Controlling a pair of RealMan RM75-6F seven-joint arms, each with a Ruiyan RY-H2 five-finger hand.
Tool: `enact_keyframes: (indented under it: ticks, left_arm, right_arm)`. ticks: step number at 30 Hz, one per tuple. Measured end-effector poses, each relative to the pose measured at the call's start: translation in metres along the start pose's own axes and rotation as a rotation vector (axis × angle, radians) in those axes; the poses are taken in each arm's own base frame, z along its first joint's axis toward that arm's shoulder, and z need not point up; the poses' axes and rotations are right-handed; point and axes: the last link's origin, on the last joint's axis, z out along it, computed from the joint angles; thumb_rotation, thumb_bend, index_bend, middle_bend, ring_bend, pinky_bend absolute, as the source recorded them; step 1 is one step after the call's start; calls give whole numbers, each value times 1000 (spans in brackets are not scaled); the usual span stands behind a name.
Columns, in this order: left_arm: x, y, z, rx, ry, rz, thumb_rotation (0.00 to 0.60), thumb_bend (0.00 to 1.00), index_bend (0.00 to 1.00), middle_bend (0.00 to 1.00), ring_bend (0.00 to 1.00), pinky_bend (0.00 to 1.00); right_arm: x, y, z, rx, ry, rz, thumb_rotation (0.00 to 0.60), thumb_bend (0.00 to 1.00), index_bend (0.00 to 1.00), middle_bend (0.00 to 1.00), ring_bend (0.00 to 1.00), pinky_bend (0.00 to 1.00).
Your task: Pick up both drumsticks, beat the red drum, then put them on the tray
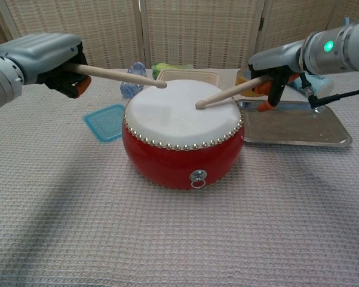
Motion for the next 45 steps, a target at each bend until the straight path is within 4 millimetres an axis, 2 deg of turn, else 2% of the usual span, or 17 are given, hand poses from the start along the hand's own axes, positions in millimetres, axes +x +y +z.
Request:
enact_keyframes:
  ticks: [5,9,12,16,19,21,26,29,32,37,40,42,45]
  left_arm:
    - [-25,5,3,0,-63,53,600,691,1000,1000,1000,1000]
    - [-35,5,5,12,-87,105,600,691,1000,1000,1000,1000]
    - [-26,3,5,19,-58,82,600,691,1000,1000,1000,1000]
    - [-4,3,1,7,-5,32,600,690,1000,1000,1000,1000]
    - [6,3,-1,-8,20,22,600,690,1000,1000,1000,1000]
    - [3,5,-1,-12,10,27,600,689,1000,1000,1000,1000]
    - [-22,11,2,-16,-47,75,600,690,1000,1000,1000,1000]
    - [-36,12,4,-5,-74,105,600,690,1000,1000,1000,1000]
    - [-32,11,4,6,-58,88,600,690,1000,1000,1000,1000]
    - [-9,8,0,5,2,30,600,689,1000,1000,1000,1000]
    - [-2,7,-2,3,19,15,600,688,1000,1000,1000,1000]
    - [-2,8,-3,-1,14,10,600,687,1000,1000,1000,1000]
    - [-12,10,-1,6,-15,18,600,688,1000,1000,1000,1000]
  right_arm:
    - [30,-7,-16,60,85,85,600,297,1000,1000,1000,1000]
    - [29,-3,-18,59,85,71,600,297,1000,1000,1000,1000]
    - [17,1,-11,36,54,39,600,297,1000,1000,1000,1000]
    - [-3,3,4,-2,6,-15,600,297,1000,1000,1000,1000]
    - [-6,-2,8,-6,2,-28,600,297,1000,1000,1000,1000]
    - [0,-4,6,1,20,-4,600,297,1000,1000,1000,1000]
    - [30,-3,-12,28,95,59,600,297,1000,1000,1000,1000]
    - [38,-2,-19,40,113,85,600,297,1000,1000,1000,1000]
    - [30,1,-16,30,93,63,600,297,1000,1000,1000,1000]
    - [1,6,1,-5,27,6,600,297,1000,1000,1000,1000]
    - [-11,7,8,-19,-2,-23,600,297,1000,1000,1000,1000]
    - [-11,5,11,-19,5,-29,600,297,1000,1000,1000,1000]
    - [1,1,6,-3,41,9,600,297,1000,1000,1000,1000]
